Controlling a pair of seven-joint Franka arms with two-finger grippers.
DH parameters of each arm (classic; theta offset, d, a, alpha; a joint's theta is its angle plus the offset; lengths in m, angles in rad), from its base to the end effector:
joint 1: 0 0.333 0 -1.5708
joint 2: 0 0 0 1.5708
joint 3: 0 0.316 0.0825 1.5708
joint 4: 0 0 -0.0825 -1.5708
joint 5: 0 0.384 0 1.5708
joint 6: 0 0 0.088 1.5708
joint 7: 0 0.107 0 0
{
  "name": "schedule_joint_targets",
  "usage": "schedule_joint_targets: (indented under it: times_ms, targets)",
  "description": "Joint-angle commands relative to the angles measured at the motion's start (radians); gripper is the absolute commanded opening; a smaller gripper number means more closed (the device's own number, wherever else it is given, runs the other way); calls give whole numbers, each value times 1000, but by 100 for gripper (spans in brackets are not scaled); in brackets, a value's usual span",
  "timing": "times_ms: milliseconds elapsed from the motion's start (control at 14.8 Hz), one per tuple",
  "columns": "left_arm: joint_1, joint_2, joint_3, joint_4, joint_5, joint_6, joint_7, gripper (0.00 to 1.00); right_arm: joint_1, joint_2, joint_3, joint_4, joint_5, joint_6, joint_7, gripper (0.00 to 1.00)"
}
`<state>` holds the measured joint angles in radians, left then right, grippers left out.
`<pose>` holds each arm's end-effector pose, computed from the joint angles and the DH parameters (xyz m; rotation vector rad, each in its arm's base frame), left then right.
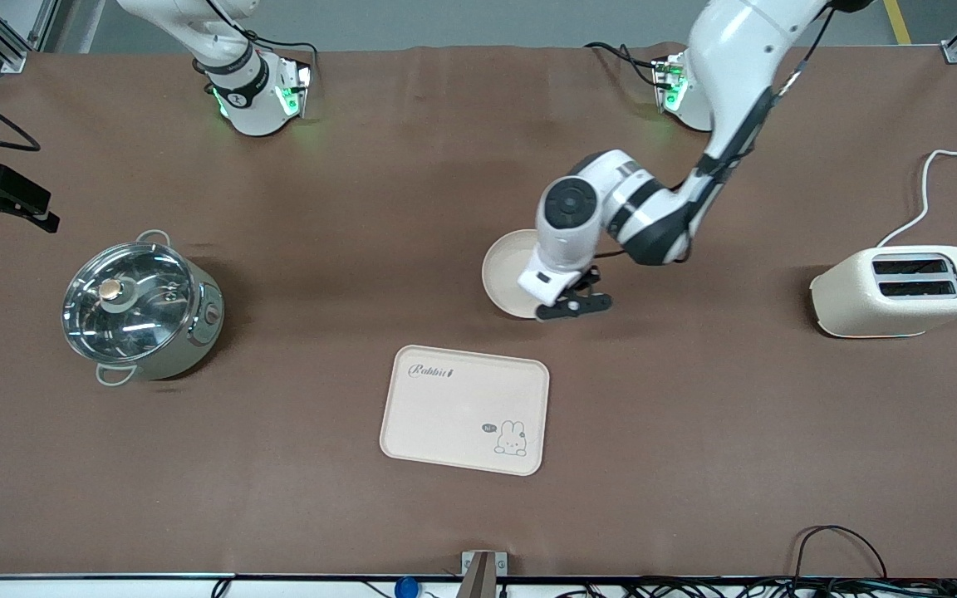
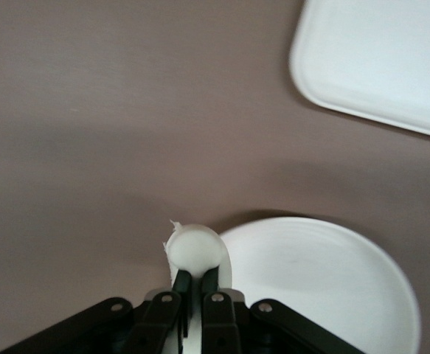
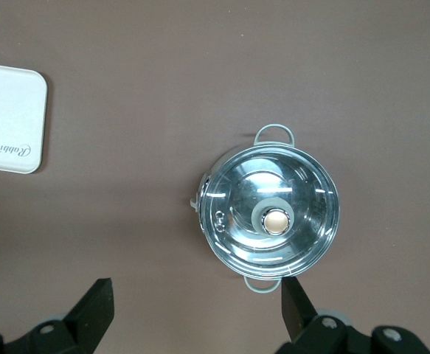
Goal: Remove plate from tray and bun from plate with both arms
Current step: 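Lift the bun with the left gripper and carry it toward the toaster, then lower the bun onto the table and open the left gripper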
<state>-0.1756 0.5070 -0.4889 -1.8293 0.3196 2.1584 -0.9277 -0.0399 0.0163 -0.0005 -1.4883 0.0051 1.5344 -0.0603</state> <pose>0.5176 -0.3634 0.2740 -3.0465 -0.1680 0.0852 0.5561 -0.0219 0.6510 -3.1375 -0.0316 -0.0471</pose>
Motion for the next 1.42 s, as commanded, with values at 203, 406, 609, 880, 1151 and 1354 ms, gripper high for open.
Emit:
schedule_joint_targets:
  times_ms: [203, 406, 609, 880, 1151, 1354]
  targets:
    - [465, -84, -163, -164, 85, 21, 426, 0, -23, -30, 22, -36, -22, 9, 11, 100]
    - [556, 57, -160, -21, 180, 49, 532, 0, -24, -30, 22, -36, -22, 9, 11, 100]
    - [581, 233, -157, 149, 269, 121, 546, 0, -25, -32, 21, -36, -20, -11, 10, 100]
    - [582, 329, -134, 173, 277, 208, 547, 0, -26, -29, 20, -40, -20, -7, 13, 100]
    - [576, 338, -119, 171, 276, 242, 526, 100, -20, -27, 22, -40, -20, 26, 14, 100]
    - [575, 260, -143, 200, 254, 119, 518, 100, -18, -27, 22, -36, -19, 43, 13, 100]
